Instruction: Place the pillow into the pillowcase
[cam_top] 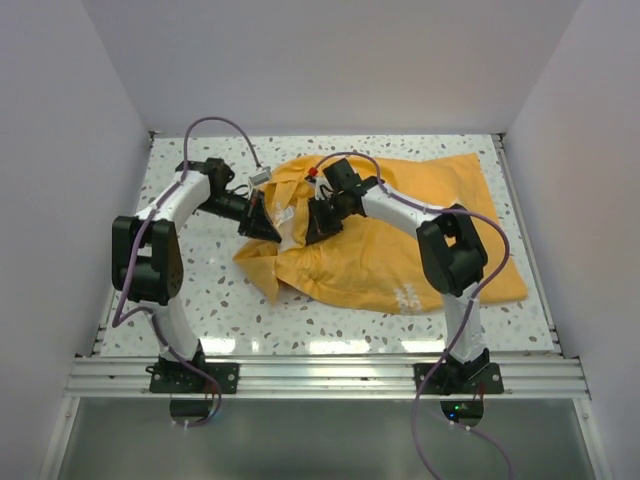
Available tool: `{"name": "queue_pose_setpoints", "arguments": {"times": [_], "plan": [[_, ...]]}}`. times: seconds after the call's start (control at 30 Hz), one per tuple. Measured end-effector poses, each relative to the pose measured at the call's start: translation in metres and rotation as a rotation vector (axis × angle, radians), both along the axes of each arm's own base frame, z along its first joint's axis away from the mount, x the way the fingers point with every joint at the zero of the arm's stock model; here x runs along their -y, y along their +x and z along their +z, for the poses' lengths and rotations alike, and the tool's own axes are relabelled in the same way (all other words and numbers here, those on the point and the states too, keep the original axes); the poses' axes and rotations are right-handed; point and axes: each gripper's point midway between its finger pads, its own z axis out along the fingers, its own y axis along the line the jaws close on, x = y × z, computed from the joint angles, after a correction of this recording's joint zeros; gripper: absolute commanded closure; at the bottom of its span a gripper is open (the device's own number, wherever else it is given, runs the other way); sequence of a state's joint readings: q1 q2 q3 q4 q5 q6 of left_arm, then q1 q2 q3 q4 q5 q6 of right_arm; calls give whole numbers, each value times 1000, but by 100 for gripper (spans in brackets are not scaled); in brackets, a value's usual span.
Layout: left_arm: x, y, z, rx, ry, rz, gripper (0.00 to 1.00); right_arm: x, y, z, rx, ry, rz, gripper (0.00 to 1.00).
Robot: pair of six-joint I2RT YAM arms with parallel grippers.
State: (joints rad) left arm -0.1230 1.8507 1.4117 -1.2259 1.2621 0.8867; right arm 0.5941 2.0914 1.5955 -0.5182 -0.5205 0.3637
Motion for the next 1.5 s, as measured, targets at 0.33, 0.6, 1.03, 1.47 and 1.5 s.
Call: {"name": "queue_pose_setpoints", "arguments": {"times": [0.33,0.6,1.03,1.47,1.5], "plan": [[21,-13,53,195,-34,-73,100,-8,29,-29,-6,-44,-53,100],[13,-45,12,23,-19,-60,100,-11,26,-2,25,8,-36,100],[24,25,-8,-34,23,135,100,9,16,55,51,130,-33,49],[8,35,1,-105,-61,191,100,-9,14,69,15,155,-84,38],[3,35,1,-109,-62,203,100,-15,13,64,3,151,-81,38]]}}
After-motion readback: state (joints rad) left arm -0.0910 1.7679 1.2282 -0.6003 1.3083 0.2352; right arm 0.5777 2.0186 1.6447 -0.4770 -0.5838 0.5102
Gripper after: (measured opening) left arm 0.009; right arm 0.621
